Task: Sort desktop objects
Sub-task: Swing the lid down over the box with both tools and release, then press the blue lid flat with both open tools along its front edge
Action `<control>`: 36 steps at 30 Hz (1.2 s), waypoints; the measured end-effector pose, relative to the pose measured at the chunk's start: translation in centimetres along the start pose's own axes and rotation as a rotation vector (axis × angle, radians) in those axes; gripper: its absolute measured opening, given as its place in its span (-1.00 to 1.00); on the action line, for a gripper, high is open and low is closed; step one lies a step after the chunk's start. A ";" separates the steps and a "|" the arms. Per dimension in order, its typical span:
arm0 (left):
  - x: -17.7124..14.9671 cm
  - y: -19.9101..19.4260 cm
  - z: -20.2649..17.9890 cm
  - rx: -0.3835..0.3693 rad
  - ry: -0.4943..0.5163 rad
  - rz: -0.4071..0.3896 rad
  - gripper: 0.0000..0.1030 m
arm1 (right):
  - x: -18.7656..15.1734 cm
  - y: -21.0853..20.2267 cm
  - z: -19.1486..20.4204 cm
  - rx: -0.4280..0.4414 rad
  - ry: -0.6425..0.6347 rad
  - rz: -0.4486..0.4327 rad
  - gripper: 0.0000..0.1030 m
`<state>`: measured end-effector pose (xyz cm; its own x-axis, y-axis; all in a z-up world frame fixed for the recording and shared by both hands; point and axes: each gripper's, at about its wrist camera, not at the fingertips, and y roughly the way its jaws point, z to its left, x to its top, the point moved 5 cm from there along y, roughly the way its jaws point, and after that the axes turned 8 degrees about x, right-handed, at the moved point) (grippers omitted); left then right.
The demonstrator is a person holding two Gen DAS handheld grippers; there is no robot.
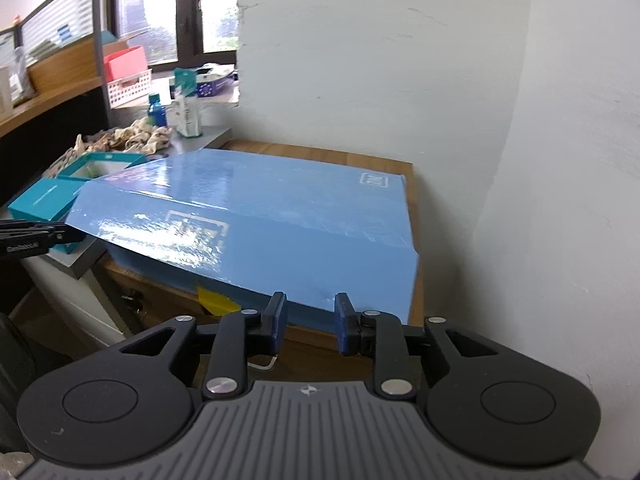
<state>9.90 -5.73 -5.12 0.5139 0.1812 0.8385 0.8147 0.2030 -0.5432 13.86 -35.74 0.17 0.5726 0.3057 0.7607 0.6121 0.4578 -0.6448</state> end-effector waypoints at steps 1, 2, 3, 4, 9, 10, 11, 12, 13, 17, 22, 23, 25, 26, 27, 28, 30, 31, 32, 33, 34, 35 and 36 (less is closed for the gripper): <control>-0.2 0.1 0.0 -0.002 0.000 -0.001 -0.63 | 0.2 0.0 0.2 0.003 0.000 -0.005 -0.43; -0.3 0.1 -0.1 -0.002 0.001 -0.006 -0.63 | 0.4 0.0 0.3 0.007 0.002 -0.011 -0.43; -0.5 0.1 -0.1 -0.002 0.004 -0.014 -0.63 | 0.7 -0.1 0.4 0.011 0.003 -0.017 -0.42; -0.6 0.1 -0.1 -0.003 0.002 -0.019 -0.62 | 0.9 0.0 0.5 0.012 0.001 -0.022 -0.41; -1.3 0.2 -0.2 -0.011 -0.006 -0.033 -0.59 | 2.3 0.7 0.7 0.002 -0.018 -0.041 -0.39; -1.4 0.2 -0.2 -0.011 -0.004 -0.034 -0.59 | 2.6 1.0 0.7 -0.005 -0.022 -0.044 -0.38; -1.5 0.2 -0.2 -0.011 -0.001 -0.037 -0.59 | 2.9 1.3 0.6 -0.012 -0.026 -0.048 -0.38; -1.5 0.2 -0.3 -0.011 0.002 -0.040 -0.59 | 3.3 1.6 0.5 -0.019 -0.029 -0.053 -0.38; -1.6 0.2 -0.3 -0.009 0.006 -0.045 -0.59 | 3.7 2.1 0.2 -0.028 -0.028 -0.058 -0.38; -1.6 0.0 -0.3 -0.012 0.014 -0.075 -0.59 | 4.7 3.8 -0.9 -0.051 -0.007 -0.061 -0.38; -1.4 -0.3 0.0 -0.039 -0.001 -0.101 -0.59 | 5.0 5.6 -1.7 -0.064 -0.007 -0.034 -0.36; -1.4 -0.3 0.0 -0.044 -0.003 -0.101 -0.59 | 5.0 5.8 -1.7 -0.063 -0.008 -0.030 -0.34; -1.4 -0.4 0.0 -0.050 0.000 -0.102 -0.59 | 4.9 6.2 -1.8 -0.062 -0.011 -0.021 -0.30; -1.4 -0.4 -0.1 -0.053 0.002 -0.102 -0.59 | 4.8 6.4 -1.9 -0.063 -0.011 -0.016 -0.26; -1.4 -0.5 -0.1 -0.060 0.002 -0.102 -0.59 | 4.6 6.5 -1.9 -0.063 -0.009 -0.011 -0.25; -1.3 -0.6 -0.2 -0.067 0.002 -0.101 -0.59 | 4.4 6.6 -2.0 -0.061 -0.005 -0.006 -0.25; -1.3 -0.7 -0.3 -0.071 0.005 -0.097 -0.59 | 4.2 6.8 -2.1 -0.058 0.003 0.001 -0.25; -1.4 -0.7 -0.4 -0.075 0.008 -0.094 -0.59 | 4.1 6.9 -2.1 -0.057 0.006 0.003 -0.25; -1.4 -0.7 -0.5 -0.074 0.012 -0.091 -0.59 | 4.0 6.9 -2.1 -0.056 0.009 0.004 -0.25; -1.6 -0.6 -0.5 -0.070 0.016 -0.087 -0.59 | 3.9 7.0 -2.1 -0.055 0.011 0.006 -0.25; -1.7 -0.4 -0.5 -0.069 0.017 -0.083 -0.59 | 3.8 7.1 -2.2 -0.054 0.013 0.007 -0.25; -1.8 -0.3 -0.5 -0.068 0.019 -0.079 -0.59 | 3.7 7.2 -2.2 -0.053 0.014 0.009 -0.25; -1.9 -0.2 -0.5 -0.068 0.020 -0.075 -0.59 | 3.7 7.3 -2.2 -0.052 0.016 0.010 -0.25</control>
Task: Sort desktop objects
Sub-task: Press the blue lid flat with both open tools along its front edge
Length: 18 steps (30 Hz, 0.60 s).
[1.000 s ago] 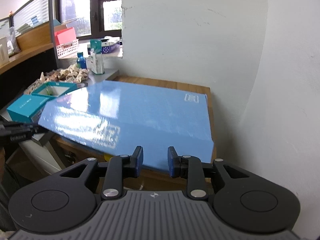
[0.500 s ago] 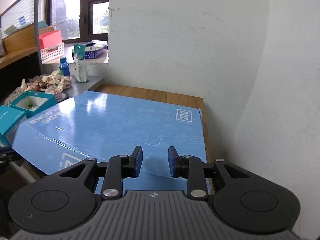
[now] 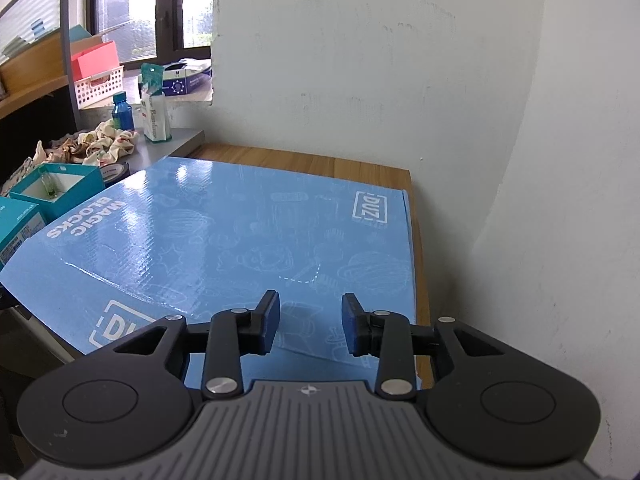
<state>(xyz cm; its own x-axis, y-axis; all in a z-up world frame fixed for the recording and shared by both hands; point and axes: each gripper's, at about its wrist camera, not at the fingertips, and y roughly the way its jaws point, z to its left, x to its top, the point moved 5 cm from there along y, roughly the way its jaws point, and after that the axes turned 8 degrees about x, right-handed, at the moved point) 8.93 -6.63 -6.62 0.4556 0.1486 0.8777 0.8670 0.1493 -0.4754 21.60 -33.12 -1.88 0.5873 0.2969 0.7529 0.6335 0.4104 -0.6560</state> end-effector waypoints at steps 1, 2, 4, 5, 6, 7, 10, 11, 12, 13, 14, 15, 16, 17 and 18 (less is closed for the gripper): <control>-0.1 0.1 0.0 0.000 0.001 0.004 -0.57 | -0.1 0.1 0.0 0.001 0.001 0.002 -0.25; -0.3 0.2 0.0 0.001 0.002 0.008 -0.57 | -0.2 0.2 0.0 0.001 0.002 0.005 -0.25; -0.4 0.4 0.0 0.000 0.005 0.014 -0.51 | -0.4 0.4 0.0 0.001 0.005 0.009 -0.25; -0.4 0.4 0.0 -0.001 0.006 0.015 -0.50 | -0.5 0.4 0.0 0.001 0.007 0.010 -0.25; -0.5 0.5 -0.1 -0.001 0.008 0.016 -0.49 | -0.5 0.4 -0.1 0.001 0.008 0.010 -0.25; -0.5 0.5 -0.1 -0.002 0.009 0.017 -0.48 | -0.5 0.5 -0.1 0.001 0.010 0.011 -0.25; -0.5 0.5 -0.1 -0.009 0.005 0.023 -0.48 | -0.7 0.6 -0.1 0.002 0.013 0.010 -0.25; -0.6 0.6 0.0 -0.013 0.000 0.032 -0.48 | -0.7 0.6 -0.1 0.002 0.012 0.010 -0.25; -0.6 0.6 0.0 -0.015 -0.004 0.038 -0.48 | -0.7 0.6 0.0 0.002 0.012 0.011 -0.25; -0.7 0.5 0.0 -0.016 -0.004 0.043 -0.48 | -0.7 0.7 0.0 0.005 0.012 0.015 -0.25; -0.7 0.5 0.0 -0.016 -0.005 0.047 -0.48 | -0.7 0.7 0.1 0.013 0.010 0.020 -0.25; -0.8 0.4 -0.1 -0.017 0.001 0.049 -0.48 | -0.8 0.8 0.3 0.020 0.008 0.024 -0.25; -0.9 0.3 -0.3 -0.017 0.012 0.052 -0.48 | -0.9 0.9 0.4 0.023 0.005 0.026 -0.25; -1.1 0.4 -0.4 -0.011 0.023 0.054 -0.48 | -1.0 1.0 0.5 0.024 0.001 0.029 -0.25; -1.4 0.4 -0.4 -0.007 0.032 0.058 -0.48 | -1.1 1.1 0.6 0.026 -0.002 0.031 -0.25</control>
<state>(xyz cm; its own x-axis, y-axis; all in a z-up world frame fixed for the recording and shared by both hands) 8.73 -7.17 -8.04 0.5109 0.1259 0.8504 0.8404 0.1348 -0.5249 21.34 -32.43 -3.36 0.6055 0.3117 0.7322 0.6016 0.4231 -0.6776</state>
